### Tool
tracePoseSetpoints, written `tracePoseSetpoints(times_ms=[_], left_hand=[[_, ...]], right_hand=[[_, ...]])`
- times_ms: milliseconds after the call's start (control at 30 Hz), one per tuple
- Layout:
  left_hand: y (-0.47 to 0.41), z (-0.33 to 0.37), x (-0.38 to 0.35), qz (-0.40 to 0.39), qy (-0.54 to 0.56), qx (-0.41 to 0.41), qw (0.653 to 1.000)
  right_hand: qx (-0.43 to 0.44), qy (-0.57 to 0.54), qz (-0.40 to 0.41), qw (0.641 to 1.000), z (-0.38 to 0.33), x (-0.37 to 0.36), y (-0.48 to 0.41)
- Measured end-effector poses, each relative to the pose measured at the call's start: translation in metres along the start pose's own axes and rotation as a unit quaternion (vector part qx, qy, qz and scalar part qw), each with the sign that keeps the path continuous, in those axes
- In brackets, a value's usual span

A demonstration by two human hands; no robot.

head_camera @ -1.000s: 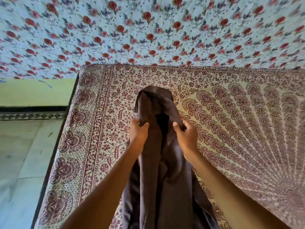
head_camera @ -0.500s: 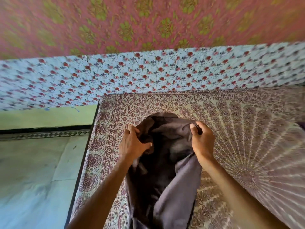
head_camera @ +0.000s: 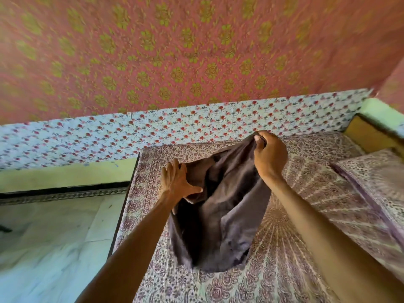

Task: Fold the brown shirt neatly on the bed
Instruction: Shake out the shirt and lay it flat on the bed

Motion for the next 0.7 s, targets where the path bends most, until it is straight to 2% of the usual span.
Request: tracePoseSetpoints(times_ms=[100,200,267,367,467,567,700], left_hand=[[0.022,0.006,0.017,0.061,0.022,0.012,0.998],[0.028,0.003,0.019,0.059,0.043,0.044,0.996],[0.024,-0.006,0.018,0.043,0.105,0.088,0.990],[0.020,-0.014,0.028,0.036,0.244,0.124,0.961],[0.016,-0.013,0.044,0.039,0.344,0.090,0.934],[0.009,-0.017,0.056,0.066,0.370,0.076,0.924],[0.014,-0.015,0.065,0.087,0.438,0.066,0.892]], right_hand=[[-0.003,-0.006,0.024,1.000,-0.008,0.035,-0.006],[0.010,0.016,0.052,0.998,-0.013,0.064,-0.012],[0.004,0.045,0.068,0.997,-0.007,0.082,-0.014],[-0.012,0.105,0.072,0.992,0.011,0.100,-0.013],[-0.038,0.145,0.067,0.986,0.032,0.113,-0.011],[-0.076,0.175,0.041,0.981,0.049,0.119,-0.009],[-0.104,0.189,0.032,0.976,0.069,0.123,-0.007]])
Point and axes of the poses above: each hand's wrist, its own y-axis away from the middle knuckle, its own x-axis out of the back of the hand, z = x × y, the point moved 7 cm from there along -y, towards the middle knuckle, and after that the axes turned 15 degrees about x, right-handed, at the moved point
